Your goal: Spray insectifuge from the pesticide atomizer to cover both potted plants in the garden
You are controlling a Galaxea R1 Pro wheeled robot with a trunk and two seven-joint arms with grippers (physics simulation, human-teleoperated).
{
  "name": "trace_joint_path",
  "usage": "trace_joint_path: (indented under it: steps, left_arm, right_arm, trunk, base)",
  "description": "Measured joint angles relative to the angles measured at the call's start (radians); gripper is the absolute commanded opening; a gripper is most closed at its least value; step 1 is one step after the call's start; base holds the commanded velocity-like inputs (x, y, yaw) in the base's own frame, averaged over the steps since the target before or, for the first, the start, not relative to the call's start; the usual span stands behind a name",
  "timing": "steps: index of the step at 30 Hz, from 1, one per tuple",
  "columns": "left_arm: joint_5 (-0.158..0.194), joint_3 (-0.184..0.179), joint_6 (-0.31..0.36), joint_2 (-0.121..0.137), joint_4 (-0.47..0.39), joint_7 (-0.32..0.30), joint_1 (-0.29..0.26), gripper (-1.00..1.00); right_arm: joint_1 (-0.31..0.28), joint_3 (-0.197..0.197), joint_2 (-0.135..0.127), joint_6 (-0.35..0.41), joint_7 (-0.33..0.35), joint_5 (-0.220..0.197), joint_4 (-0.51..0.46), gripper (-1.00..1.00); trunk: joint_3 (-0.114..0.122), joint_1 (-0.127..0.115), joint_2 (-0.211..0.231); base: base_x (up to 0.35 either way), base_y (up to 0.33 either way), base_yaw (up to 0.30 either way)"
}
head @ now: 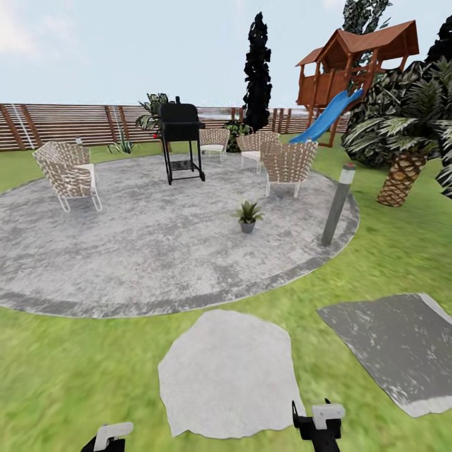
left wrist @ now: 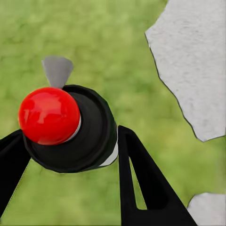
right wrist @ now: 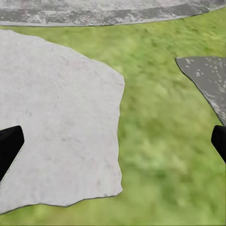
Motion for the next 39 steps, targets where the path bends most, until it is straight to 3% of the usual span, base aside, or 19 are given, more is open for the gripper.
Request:
trace_joint_path:
  steps: [39]
  left_arm:
    - [0.000,0.000,0.000,0.000,0.000,0.000,0.000,-1.00]
  right_arm:
    - [0.000,0.000,0.001,0.000,0.000,0.000,0.000,1.00]
  trunk:
    - [0.000,0.000,0.000]
  base:
    - [0.335,0.043,0.000]
